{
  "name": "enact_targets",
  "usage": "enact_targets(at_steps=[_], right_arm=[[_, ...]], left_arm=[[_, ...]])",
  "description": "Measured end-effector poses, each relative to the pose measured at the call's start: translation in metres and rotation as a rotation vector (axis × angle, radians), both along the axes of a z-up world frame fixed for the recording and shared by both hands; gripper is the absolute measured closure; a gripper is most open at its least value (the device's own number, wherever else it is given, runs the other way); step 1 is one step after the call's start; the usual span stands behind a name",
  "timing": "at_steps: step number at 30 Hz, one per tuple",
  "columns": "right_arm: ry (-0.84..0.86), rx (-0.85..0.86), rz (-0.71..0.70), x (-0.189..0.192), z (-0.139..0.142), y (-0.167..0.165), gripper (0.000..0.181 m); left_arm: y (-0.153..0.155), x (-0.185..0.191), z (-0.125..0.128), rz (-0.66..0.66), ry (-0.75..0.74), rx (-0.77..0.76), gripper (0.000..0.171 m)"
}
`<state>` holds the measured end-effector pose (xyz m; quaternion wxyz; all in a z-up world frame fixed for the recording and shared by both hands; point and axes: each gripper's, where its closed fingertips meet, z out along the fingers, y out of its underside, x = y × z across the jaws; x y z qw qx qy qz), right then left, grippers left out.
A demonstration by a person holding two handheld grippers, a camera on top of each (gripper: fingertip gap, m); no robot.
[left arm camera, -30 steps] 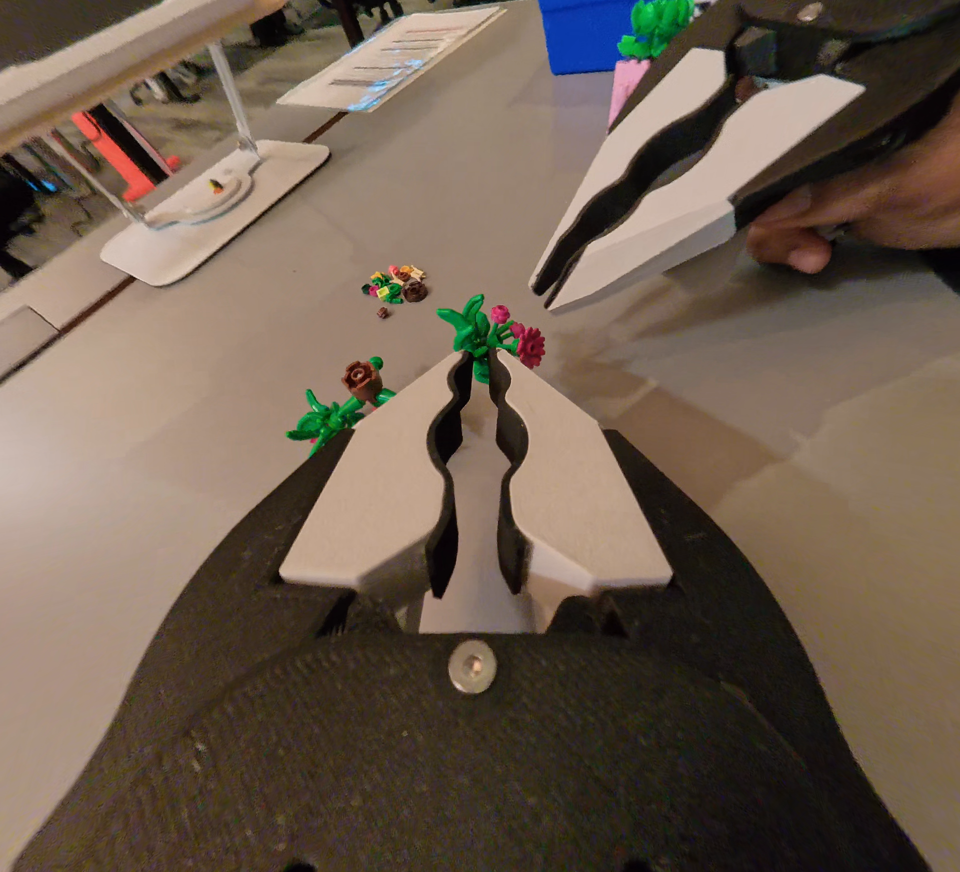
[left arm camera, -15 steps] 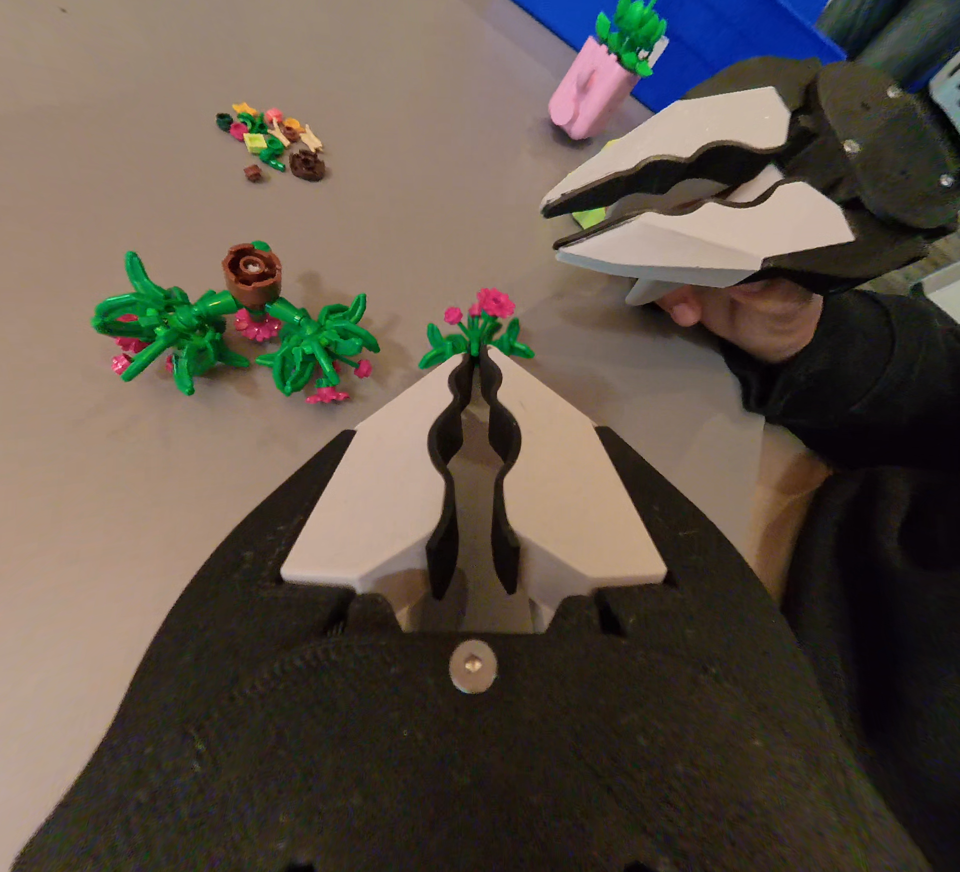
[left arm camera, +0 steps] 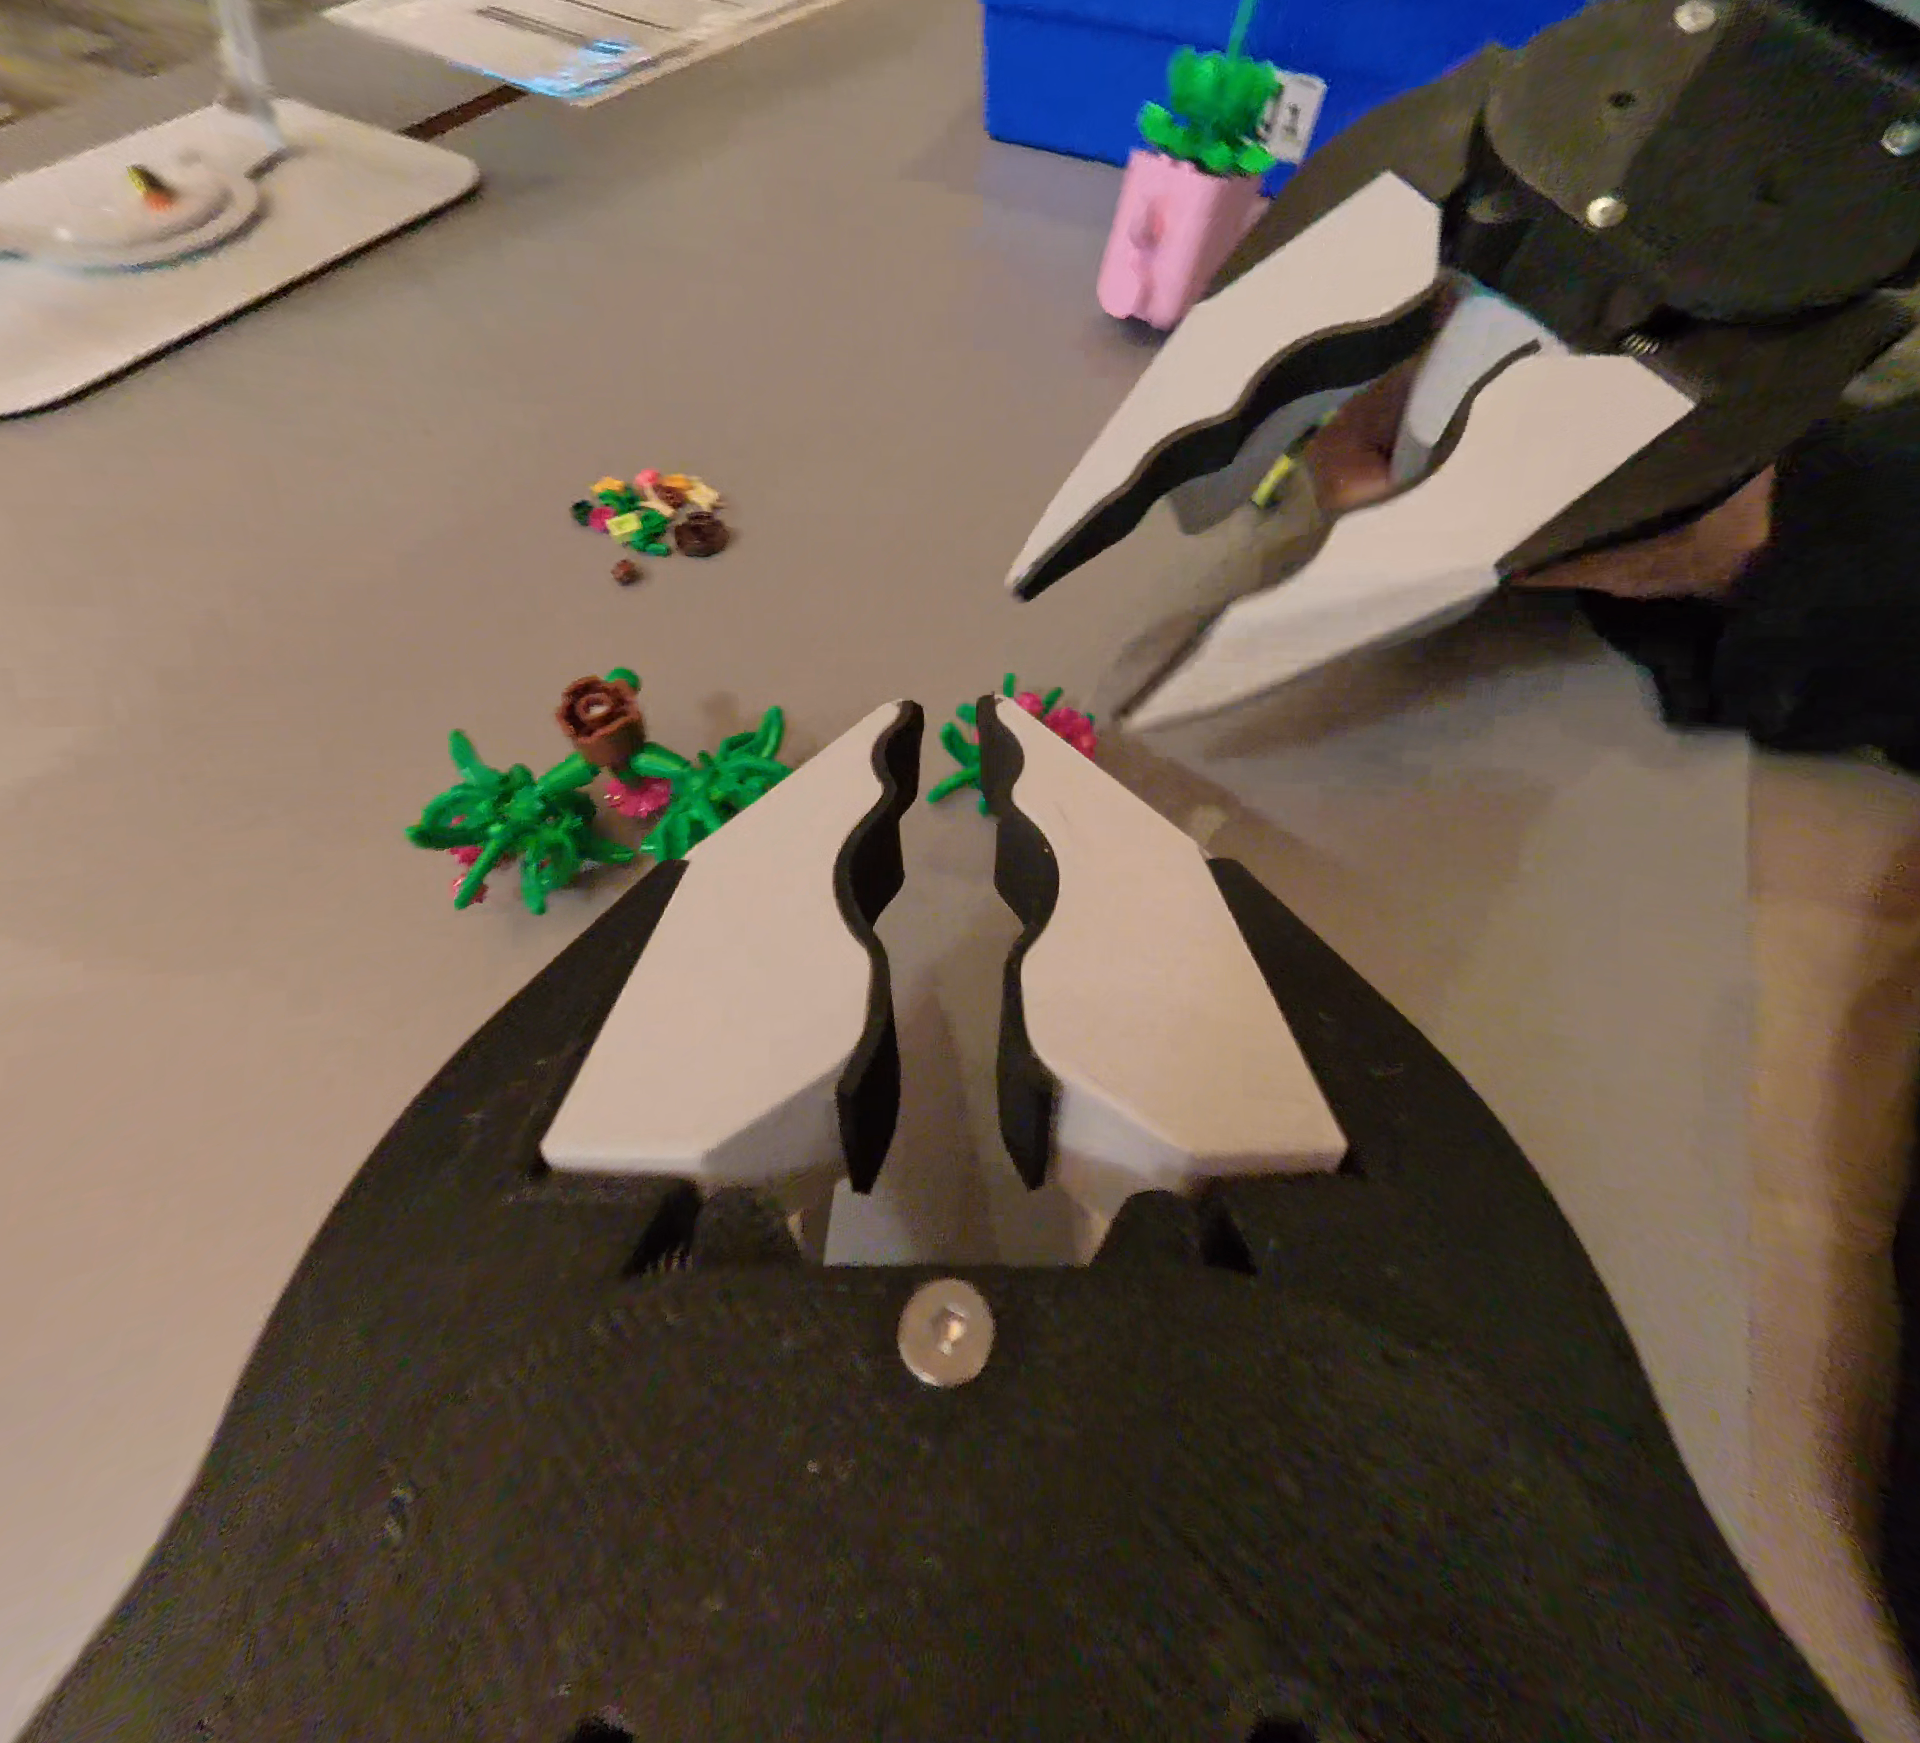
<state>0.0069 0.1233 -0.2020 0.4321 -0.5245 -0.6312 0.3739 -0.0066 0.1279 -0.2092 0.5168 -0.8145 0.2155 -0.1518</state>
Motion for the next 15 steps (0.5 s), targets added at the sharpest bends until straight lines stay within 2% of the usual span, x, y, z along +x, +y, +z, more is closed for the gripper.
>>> enact_targets(at_steps=[2,5,10,15], right_arm=[[-0.063,0.109,0.023,0.001,-0.012,-0.005,0.143],[-0.129,0.221,0.026,0.001,-0.025,-0.007,0.150],[-0.174,0.279,0.016,-0.001,-0.033,-0.007,0.161],[-0.172,0.256,0.002,-0.001,-0.032,-0.003,0.166]], left_arm=[[-0.001,0.005,-0.005,-0.023,0.047,-0.010,0.164],[-0.002,0.008,-0.013,-0.033,0.114,-0.029,0.161],[-0.003,0.007,-0.027,-0.037,0.216,-0.074,0.161],[-0.005,0.011,-0.031,-0.064,0.244,-0.081,0.161]])
